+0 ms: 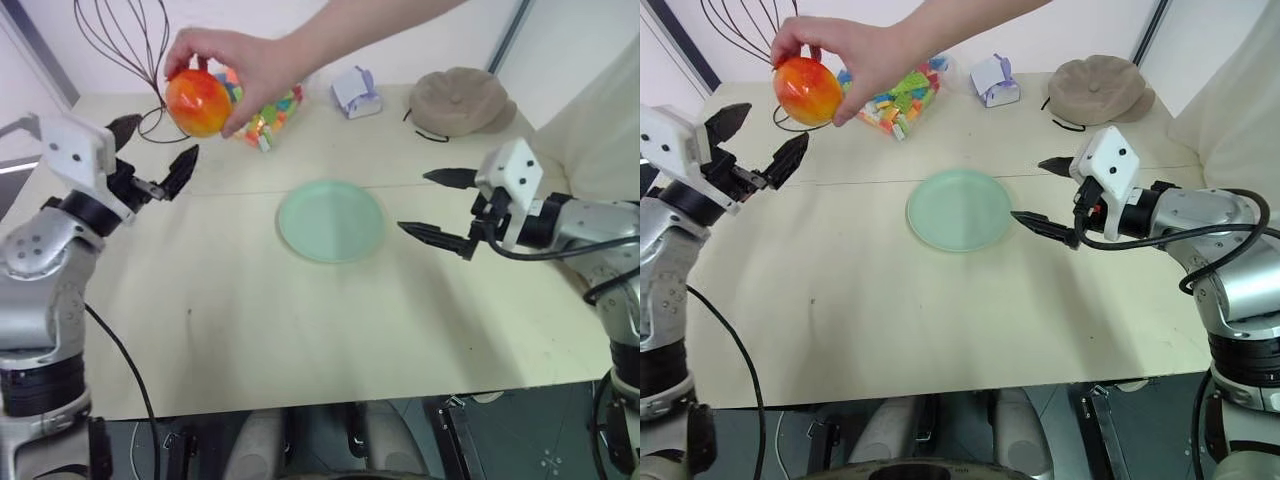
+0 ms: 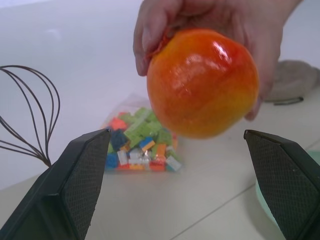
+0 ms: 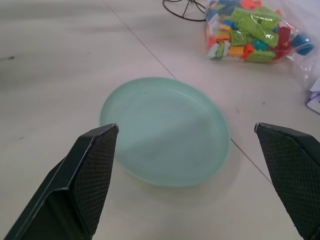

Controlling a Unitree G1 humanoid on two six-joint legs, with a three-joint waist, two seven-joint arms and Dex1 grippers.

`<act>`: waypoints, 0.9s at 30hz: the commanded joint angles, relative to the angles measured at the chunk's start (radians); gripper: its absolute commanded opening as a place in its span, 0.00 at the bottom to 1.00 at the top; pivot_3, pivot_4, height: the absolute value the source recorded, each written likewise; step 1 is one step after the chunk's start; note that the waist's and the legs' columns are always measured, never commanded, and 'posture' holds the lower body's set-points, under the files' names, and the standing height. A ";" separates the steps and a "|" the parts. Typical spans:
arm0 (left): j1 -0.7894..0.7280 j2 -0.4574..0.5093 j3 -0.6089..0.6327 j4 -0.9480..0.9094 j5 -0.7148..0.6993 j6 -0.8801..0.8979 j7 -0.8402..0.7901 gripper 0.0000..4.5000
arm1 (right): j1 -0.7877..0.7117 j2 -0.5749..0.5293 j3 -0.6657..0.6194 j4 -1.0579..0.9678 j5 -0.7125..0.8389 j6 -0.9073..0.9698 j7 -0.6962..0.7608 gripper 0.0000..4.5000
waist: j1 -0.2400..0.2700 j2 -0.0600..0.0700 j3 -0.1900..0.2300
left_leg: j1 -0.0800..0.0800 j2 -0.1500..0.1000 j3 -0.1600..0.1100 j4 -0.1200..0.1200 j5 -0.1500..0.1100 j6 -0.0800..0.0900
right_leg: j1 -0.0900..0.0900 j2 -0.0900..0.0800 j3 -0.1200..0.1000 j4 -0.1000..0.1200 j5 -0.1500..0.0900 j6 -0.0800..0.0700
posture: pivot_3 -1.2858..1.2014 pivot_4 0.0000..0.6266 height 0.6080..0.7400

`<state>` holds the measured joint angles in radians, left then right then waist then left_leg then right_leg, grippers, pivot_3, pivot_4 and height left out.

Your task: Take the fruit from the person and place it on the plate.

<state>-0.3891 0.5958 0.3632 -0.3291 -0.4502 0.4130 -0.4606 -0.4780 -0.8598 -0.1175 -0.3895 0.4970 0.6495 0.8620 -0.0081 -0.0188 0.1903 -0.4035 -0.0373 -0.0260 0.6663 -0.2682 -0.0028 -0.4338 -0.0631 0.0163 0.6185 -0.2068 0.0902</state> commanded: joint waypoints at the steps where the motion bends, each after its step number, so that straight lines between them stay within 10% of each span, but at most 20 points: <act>1: -0.046 -0.056 0.024 -0.022 -0.082 0.016 0.044 0.99 | -0.032 0.000 -0.004 -0.014 0.007 -0.011 0.001 1.00 | 0.000 0.000 0.000 | 0.000 0.000 0.000 0.000 0.000 0.000 | 0.000 0.000 0.000 0.000 0.000 0.000 | 0.52 0.24 1.00; 24: -0.184 -0.159 -0.006 0.168 -0.192 0.001 0.078 0.99 | -0.025 -0.017 -0.019 -0.030 0.005 -0.009 -0.004 1.00 | 0.000 0.000 0.000 | 0.000 -0.001 0.000 0.001 0.000 0.000 | 0.000 0.001 -0.001 0.001 0.000 0.000 | 0.52 0.24 1.00; 27: -0.189 -0.163 -0.007 0.180 -0.187 -0.006 0.071 0.81 | -0.024 -0.018 -0.021 -0.032 0.005 -0.009 -0.007 1.00 | 0.000 0.000 0.000 | 0.000 -0.001 0.000 0.001 0.000 0.000 | 0.000 0.001 -0.001 0.001 0.000 0.000 | 0.52 0.24 1.00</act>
<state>-0.5526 0.4296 0.3566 -0.1349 -0.6411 0.4322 -0.3809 -0.4925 -0.8640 -0.1041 -0.3898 0.4958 0.6488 0.8609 -0.0078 -0.0189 0.1903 -0.4032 -0.0378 -0.0258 0.6669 -0.2681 -0.0029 -0.4336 -0.0618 0.0153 0.6193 -0.2067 0.0904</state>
